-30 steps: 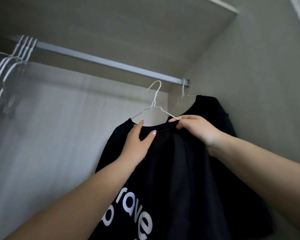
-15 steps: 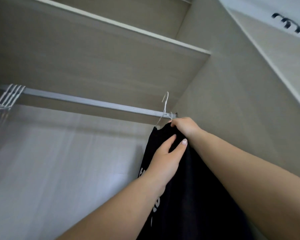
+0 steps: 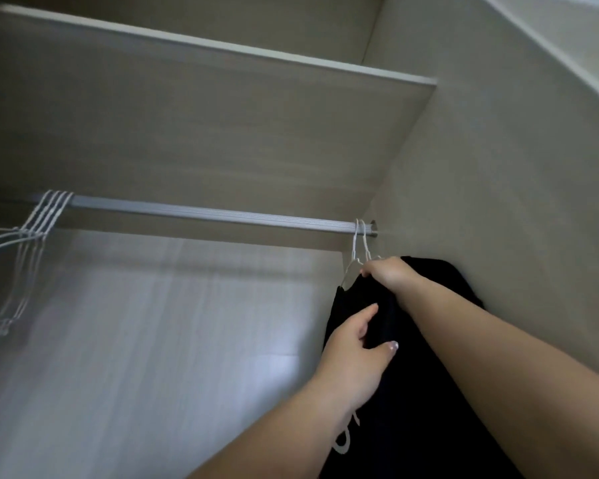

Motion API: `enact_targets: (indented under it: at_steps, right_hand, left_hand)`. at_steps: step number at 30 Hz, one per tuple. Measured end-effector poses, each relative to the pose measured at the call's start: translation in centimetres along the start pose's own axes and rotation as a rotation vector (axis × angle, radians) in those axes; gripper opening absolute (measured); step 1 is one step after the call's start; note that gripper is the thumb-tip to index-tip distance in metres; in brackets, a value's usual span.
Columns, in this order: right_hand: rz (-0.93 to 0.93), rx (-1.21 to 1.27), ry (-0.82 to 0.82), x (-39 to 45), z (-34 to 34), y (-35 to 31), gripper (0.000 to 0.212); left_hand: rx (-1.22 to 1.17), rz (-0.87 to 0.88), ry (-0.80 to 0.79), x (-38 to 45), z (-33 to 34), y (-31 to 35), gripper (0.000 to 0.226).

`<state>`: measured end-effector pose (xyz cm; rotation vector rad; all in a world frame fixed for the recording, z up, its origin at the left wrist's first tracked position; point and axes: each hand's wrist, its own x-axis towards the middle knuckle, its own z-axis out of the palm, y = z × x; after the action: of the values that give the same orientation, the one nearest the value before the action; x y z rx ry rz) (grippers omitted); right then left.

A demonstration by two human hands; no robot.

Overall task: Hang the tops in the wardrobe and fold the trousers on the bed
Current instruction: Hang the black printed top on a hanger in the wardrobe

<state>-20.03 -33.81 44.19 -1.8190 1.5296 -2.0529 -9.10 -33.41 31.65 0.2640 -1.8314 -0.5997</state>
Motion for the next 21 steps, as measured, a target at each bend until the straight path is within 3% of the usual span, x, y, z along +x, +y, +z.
enact_targets:
  at_steps: [4, 6, 10, 13, 16, 21]
  right_hand:
    - [-0.046, -0.049, -0.032, 0.0, -0.3, 0.4, 0.010]
    - [-0.110, -0.217, 0.010, 0.0, -0.5, -0.4, 0.016]
    - [-0.499, -0.826, 0.230, -1.1, 0.3, -2.2, 0.033]
    - [-0.780, -1.052, 0.197, -3.4, 2.3, -3.6, 0.031]
    - [-0.795, -0.883, 0.054, -6.0, 4.8, -3.8, 0.031]
    - [-0.603, -0.370, -0.144, -10.6, 8.2, -1.4, 0.028]
  left_hand:
    - [0.001, -0.013, -0.003, -0.5, 0.4, -0.2, 0.060]
    - [0.004, -0.008, -0.003, -0.7, 0.5, 0.0, 0.059]
    - [-0.022, -0.004, 0.035, -1.5, -0.1, 0.7, 0.052]
    - [-0.088, -0.054, 0.079, -2.5, -1.5, 0.9, 0.035]
    - [-0.045, -0.094, 0.165, -4.3, -3.8, 0.3, 0.019]
    - [0.029, -0.205, 0.335, -8.4, -8.0, -1.7, 0.018]
